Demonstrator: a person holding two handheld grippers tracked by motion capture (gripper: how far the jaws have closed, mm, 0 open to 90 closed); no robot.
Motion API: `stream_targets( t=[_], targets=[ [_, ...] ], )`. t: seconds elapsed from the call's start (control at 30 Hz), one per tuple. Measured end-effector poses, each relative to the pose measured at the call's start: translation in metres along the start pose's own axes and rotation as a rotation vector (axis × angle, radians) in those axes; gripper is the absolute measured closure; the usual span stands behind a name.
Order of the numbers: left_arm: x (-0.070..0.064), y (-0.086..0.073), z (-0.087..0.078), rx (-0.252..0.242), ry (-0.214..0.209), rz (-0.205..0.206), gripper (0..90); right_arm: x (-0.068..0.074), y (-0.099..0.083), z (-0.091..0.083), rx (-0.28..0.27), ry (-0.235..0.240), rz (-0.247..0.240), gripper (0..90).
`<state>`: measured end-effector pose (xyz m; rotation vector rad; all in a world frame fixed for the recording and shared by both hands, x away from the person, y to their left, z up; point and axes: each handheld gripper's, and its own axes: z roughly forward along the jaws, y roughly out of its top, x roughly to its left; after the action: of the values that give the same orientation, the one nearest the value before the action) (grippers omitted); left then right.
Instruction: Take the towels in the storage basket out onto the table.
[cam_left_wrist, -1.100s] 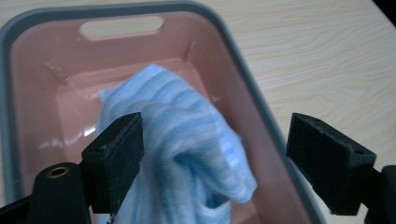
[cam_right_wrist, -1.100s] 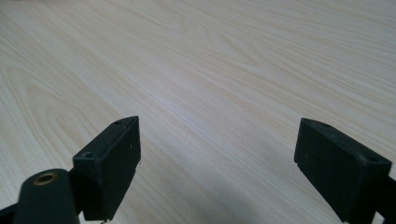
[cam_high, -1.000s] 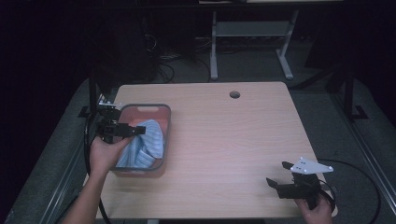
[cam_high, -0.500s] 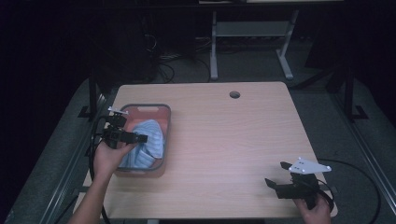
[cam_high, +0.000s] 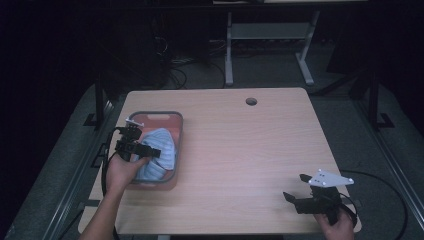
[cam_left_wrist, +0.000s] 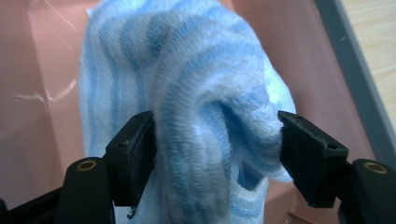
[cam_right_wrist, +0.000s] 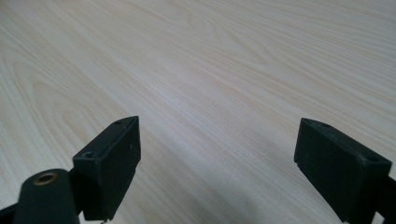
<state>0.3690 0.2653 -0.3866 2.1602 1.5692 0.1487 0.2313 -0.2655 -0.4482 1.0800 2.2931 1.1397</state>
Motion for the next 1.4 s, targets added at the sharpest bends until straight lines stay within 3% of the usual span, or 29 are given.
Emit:
stream_targets(
  t=[0.2, 0.47, 0.6, 0.83, 1.13, 1.4],
  targets=[
    [-0.010, 0.003, 0.009, 0.064, 0.037, 0.061, 47.8, 0.000, 0.000, 0.001, 0.003, 0.000, -0.007, 14.1],
    [-0.012, 0.001, 0.013, 0.084, 0.051, 0.097, 67.3, 0.000, 0.000, 0.000, -0.002, 0.000, -0.001, 14.1],
    [-0.011, 0.002, 0.011, 0.083, 0.047, 0.104, 72.9, 0.001, 0.000, 0.000, -0.004, 0.002, 0.011, 14.2],
    [-0.007, 0.001, 0.003, 0.049, 0.027, 0.079, 74.6, -0.002, 0.000, 0.000, -0.003, 0.001, 0.004, 14.2],
    [-0.005, 0.001, -0.009, 0.031, 0.006, 0.080, 75.1, -0.002, 0.000, -0.003, -0.013, -0.006, 0.007, 14.2],
    [-0.001, 0.000, -0.019, -0.008, -0.050, 0.060, 75.4, -0.002, 0.000, -0.002, -0.015, -0.009, 0.012, 14.2]
  ],
)
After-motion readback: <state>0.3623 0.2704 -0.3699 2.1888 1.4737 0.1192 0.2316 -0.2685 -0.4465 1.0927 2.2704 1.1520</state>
